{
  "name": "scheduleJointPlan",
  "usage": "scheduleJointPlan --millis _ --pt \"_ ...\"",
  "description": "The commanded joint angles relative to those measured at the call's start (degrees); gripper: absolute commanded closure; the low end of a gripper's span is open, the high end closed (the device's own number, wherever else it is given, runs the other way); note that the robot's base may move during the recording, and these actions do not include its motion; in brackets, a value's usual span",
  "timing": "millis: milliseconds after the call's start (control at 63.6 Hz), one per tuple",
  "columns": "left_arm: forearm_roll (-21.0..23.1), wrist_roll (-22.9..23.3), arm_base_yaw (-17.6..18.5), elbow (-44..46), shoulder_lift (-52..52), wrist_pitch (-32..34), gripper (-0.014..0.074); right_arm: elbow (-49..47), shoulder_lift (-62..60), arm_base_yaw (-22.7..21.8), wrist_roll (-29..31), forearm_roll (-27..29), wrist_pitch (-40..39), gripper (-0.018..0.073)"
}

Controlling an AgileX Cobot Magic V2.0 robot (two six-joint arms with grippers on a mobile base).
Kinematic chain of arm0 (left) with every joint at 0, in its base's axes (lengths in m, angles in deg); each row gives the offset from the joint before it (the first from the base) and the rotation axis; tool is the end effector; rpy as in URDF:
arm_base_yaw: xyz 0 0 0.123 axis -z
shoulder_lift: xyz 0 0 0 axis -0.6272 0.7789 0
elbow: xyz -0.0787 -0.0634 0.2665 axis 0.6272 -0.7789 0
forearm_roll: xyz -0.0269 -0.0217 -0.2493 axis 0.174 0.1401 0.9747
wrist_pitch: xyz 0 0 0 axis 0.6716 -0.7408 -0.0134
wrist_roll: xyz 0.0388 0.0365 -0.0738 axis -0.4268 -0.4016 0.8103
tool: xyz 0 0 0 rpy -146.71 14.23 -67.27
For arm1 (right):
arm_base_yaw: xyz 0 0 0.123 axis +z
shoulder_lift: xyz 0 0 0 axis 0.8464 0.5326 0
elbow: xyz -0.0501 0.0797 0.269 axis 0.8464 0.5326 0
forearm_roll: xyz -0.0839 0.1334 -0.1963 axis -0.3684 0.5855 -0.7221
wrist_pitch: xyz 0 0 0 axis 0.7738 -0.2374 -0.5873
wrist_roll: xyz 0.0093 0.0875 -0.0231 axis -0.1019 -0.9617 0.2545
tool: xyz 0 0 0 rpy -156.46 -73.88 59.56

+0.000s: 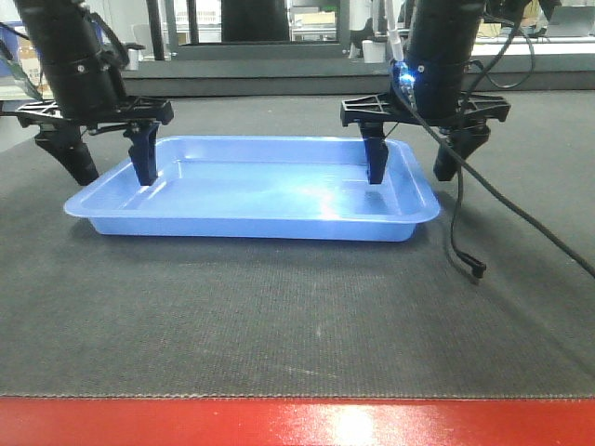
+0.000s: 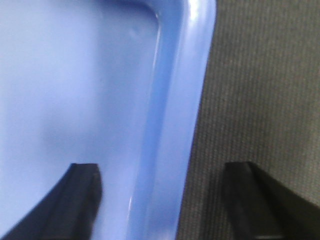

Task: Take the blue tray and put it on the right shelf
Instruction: 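Lower both grippers onto opposite rims of the blue tray and close, then lift the blue tray off the table with both grippers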

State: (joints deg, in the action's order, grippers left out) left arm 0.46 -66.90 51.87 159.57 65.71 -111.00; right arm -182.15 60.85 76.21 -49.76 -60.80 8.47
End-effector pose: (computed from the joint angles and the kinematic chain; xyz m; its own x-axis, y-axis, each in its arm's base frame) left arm 0.4679 -0.1139 0.2210 -0.9283 0.1893 -0.3201 0.2208 0.9731 -0.0650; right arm 0.4527 0.1470 0.2207 -0.9153 0.0095 -0.4027 -0.0291 0.9956 0.0896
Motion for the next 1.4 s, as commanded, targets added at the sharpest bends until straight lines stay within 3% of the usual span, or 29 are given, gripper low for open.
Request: scheduleJointPlan --millis 0,141,252,314,550,928,1132,1383 --pt "0.35 0.39 0.34 1.85 -3.74 2.51 0.0218 -1.98 -3.19 0.02 -0.14 -0.29 -1.93 0.0182" --pt "1.06 0.39 0.34 1.63 -3.74 2.4 0.0395 -1.98 -2.3 0.02 -0.14 0.35 -0.52 0.0421" --pt "1.28 0.39 0.34 1.63 -3.74 2.4 0.0563 -1.98 -2.14 0.02 -0.14 0.35 0.08 0.0507" --pt "1.28 0.39 0.34 1.88 -3.74 1.64 0.0653 -1.98 -2.62 0.02 -0.14 0.35 -0.19 0.0499" --pt "1.28 0.39 0.34 5.39 -4.92 -3.07 0.0637 -1.98 -7.51 0.02 -0.14 0.35 -0.45 0.0499" --pt "1.47 1.67 0.34 5.5 -16.38 -10.8 0.0637 2.11 -22.55 0.02 -0.02 -2.88 3.8 0.0499" --pt "2.65 1.56 0.73 -0.78 -20.75 -10.1 0.0637 15.65 -31.79 0.02 -0.02 -3.04 -0.24 0.0499" --pt "0.39 1.83 4.53 -15.3 -28.9 -1.8 0.0637 28.32 -36.65 0.02 -0.02 -2.98 -3.6 0.0494"
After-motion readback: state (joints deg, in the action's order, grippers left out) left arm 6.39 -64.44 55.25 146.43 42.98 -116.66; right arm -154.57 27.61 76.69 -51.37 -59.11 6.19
